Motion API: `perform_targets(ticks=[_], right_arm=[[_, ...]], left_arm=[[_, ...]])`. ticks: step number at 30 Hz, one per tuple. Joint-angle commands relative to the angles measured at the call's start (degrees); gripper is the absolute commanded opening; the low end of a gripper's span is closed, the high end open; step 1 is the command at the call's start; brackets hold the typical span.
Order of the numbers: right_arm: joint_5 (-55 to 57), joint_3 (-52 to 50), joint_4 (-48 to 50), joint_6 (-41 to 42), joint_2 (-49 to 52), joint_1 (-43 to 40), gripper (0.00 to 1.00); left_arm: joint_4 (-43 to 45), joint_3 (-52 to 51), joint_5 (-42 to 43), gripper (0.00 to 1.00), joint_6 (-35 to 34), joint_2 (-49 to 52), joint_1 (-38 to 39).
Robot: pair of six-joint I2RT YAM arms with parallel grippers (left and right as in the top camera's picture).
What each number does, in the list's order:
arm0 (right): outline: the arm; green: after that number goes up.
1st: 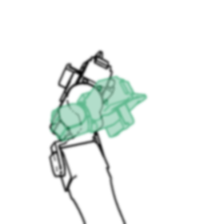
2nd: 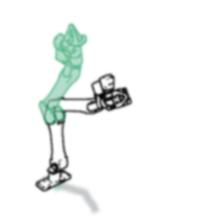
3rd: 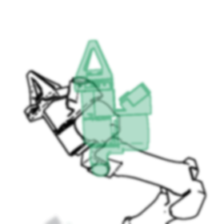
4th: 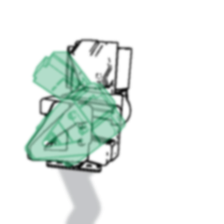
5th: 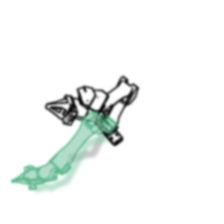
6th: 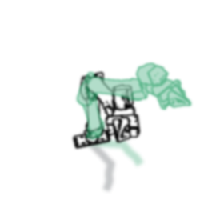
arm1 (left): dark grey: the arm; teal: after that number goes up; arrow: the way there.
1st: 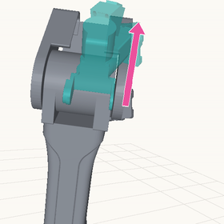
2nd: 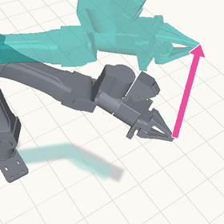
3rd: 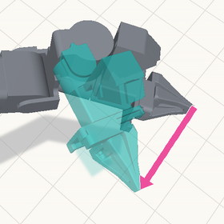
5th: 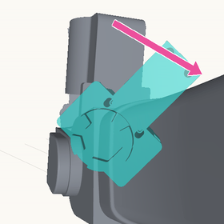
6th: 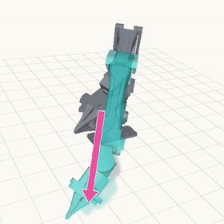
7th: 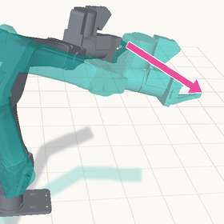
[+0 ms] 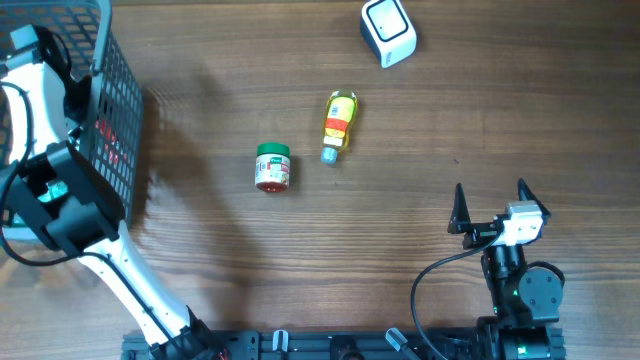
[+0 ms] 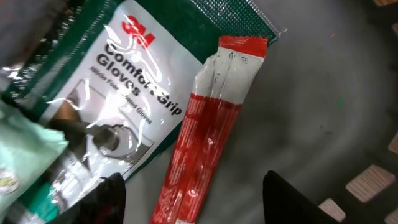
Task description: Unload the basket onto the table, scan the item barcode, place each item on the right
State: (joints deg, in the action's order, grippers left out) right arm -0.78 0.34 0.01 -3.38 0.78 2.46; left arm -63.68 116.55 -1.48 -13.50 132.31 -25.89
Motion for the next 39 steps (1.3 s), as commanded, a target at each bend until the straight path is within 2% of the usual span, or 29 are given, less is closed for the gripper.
perform_targets(ticks=[1, 9, 12, 15, 16, 17, 26, 39], right_arm=[[1.11, -0.04, 0.37, -1.03, -0.20, -0.17, 1.00], [1.11, -0.04, 0.37, -0.98, -0.20, -0.17, 1.00], [1.11, -0.04, 0.37, -1.01, -0.20, -0.17, 1.00], [1.11, -0.04, 0.37, -0.98, -0.20, -0.17, 1.00], [1.11, -0.04, 0.37, -1.01, -0.20, -0.17, 1.00], [1.11, -0.04, 0.37, -1.01, -0.20, -0.17, 1.00], [1.11, -0.04, 0.37, -1.03, -0.20, -0.17, 1.00], [1.11, -0.04, 0.37, -1.01, -0.20, -0.17, 1.00]], left_arm=[[0.37, -0.48, 1.44, 0.54, 1.11, 2.23, -0.33], [1.18, -0.52, 1.49, 0.40, 1.11, 4.46, -0.33], [1.11, -0.52, 1.73, 0.39, 1.11, 6.16, -0.33], [1.18, -1.14, 2.36, 0.19, 1.09, 7.58, -0.33], [1.14, -1.18, 2.36, 0.08, 1.11, 7.58, -0.33], [1.18, -1.18, 2.38, 0.04, 1.11, 7.58, -0.33], [0.81, -1.05, 2.32, 0.04, 1.09, 5.99, -0.37], [0.22, -0.98, 2.36, 0.04, 1.09, -8.68, -0.37]])
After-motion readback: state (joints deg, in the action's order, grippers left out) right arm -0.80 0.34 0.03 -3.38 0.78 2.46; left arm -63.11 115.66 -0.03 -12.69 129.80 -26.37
